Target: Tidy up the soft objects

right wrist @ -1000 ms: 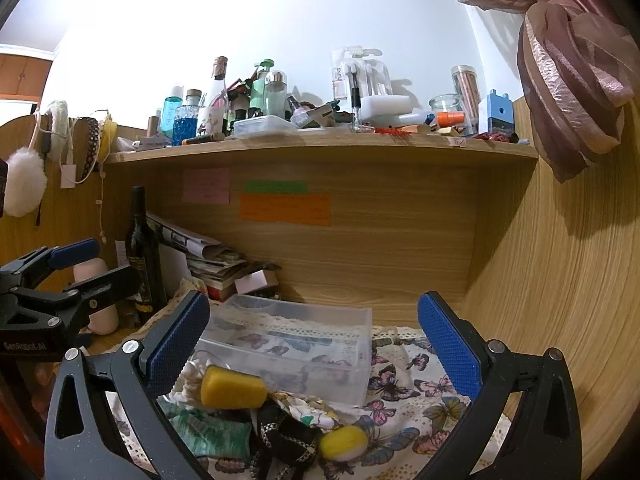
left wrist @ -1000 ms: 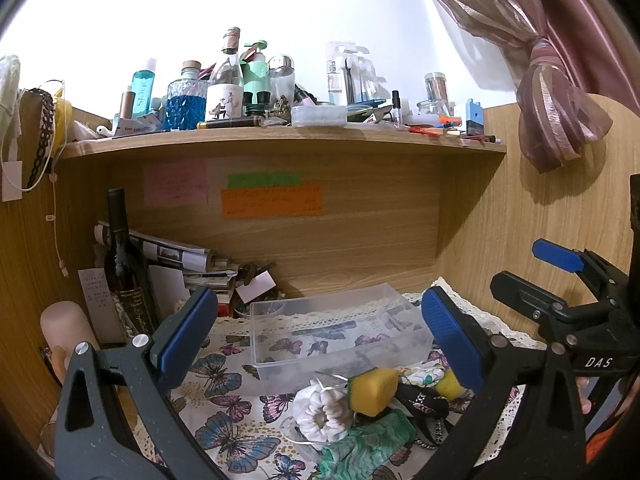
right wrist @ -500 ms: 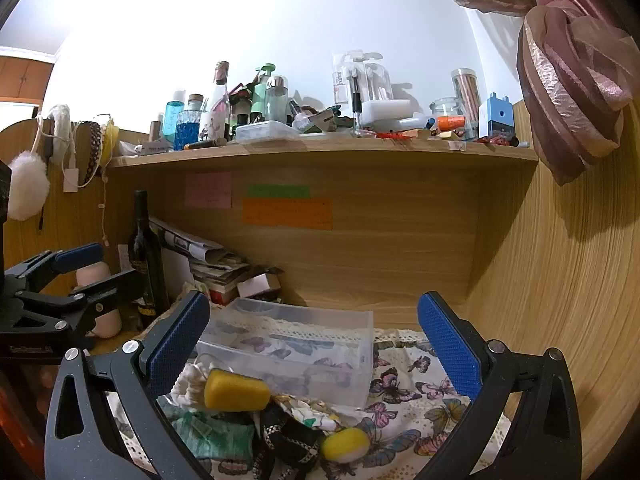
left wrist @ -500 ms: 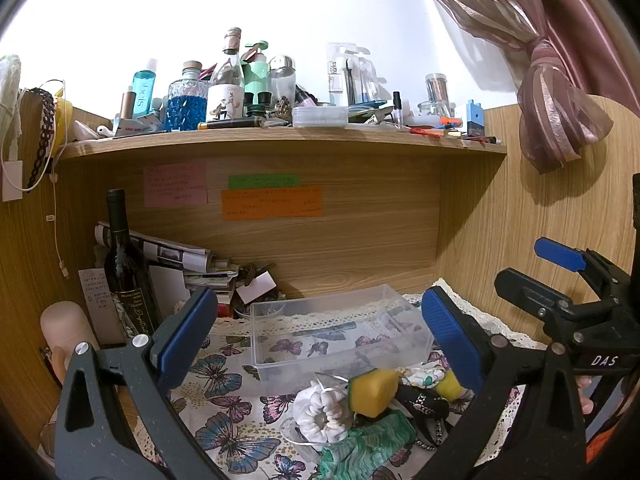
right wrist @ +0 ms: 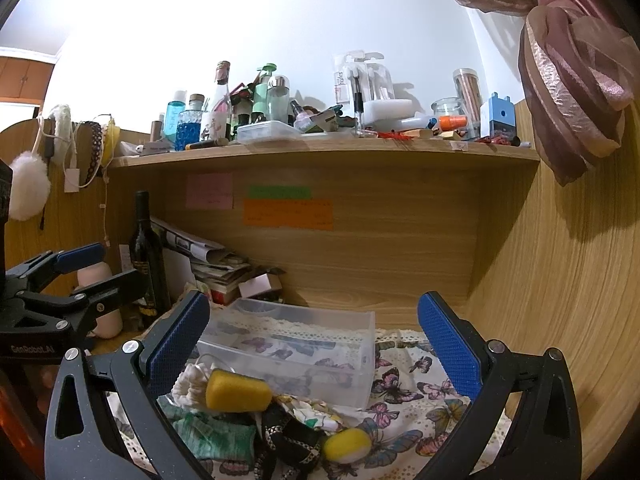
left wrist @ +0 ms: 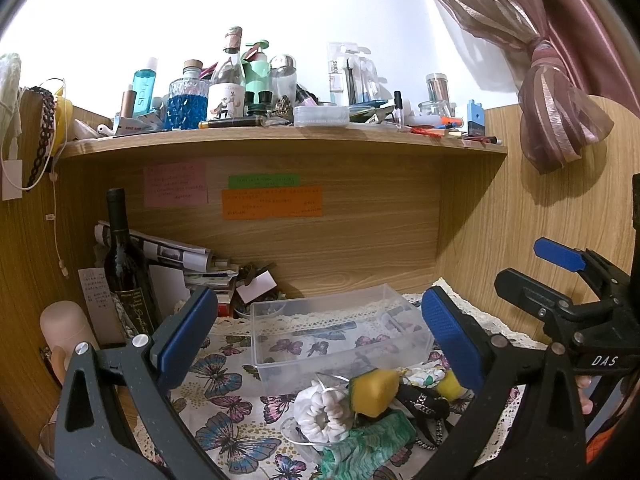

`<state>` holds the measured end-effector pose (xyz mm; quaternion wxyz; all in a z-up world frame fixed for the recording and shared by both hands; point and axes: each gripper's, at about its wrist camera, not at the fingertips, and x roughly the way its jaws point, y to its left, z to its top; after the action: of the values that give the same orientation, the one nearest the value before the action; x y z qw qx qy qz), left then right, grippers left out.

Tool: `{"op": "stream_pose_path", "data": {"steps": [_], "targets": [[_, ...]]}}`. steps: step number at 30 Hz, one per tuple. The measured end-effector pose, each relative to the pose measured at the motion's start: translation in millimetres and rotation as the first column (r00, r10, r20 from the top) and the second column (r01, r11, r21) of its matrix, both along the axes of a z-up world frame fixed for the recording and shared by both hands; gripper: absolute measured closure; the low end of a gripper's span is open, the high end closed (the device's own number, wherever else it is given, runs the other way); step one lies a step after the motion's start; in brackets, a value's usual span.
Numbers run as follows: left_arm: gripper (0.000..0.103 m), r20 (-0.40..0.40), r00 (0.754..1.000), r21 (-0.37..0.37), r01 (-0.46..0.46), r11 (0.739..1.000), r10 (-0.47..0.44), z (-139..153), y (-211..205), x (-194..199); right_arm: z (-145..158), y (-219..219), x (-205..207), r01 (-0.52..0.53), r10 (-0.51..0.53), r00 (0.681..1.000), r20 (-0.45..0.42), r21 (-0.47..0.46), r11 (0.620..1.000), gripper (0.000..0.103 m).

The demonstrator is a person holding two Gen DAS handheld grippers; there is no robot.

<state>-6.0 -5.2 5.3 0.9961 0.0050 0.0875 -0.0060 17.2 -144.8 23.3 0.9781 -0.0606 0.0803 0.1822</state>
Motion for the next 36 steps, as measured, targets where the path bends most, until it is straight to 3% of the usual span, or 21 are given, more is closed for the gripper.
{"op": "stream_pose_path", "data": {"steps": [17,22,28,32,36], "targets": [[0.0,-0.032,0.999,-0.019,0.005,1.0,-0.005,-3.3,5.6,7.9,-3.6,-0.5,4.8,0.0,0.0,1.0,-0.016,0.008,1.0,0.0],[0.0,-0.083,0.996,-0.02,0.021,1.0,-0.022,-14.4,9.5,16.6,-13.5,-4.4,13.2,0.018,-0.018,0.999,-0.051,0.004,1.0,0.0],[0.0,-0.177,0.984,-0.015,0.025,1.0,-0.027,-42.6,20.1,31.6,-38.5,-4.6,29.3,-0.021,0.02,0.987,-0.157,-0.003,1.0,0.0],[0.023,-0.268,0.962,-0.034,0.043,0.999,-0.051,-61.8,28.0,45.9,-53.9,0.9,36.0,-0.086,0.086,0.968,-0.235,0.011,0.996,0.003],[0.03,-0.329,0.942,-0.065,0.051,0.997,-0.07,-77.9,34.6,56.7,-67.6,11.1,41.3,-0.144,0.145,0.943,-0.298,0.024,0.989,0.006]]}}
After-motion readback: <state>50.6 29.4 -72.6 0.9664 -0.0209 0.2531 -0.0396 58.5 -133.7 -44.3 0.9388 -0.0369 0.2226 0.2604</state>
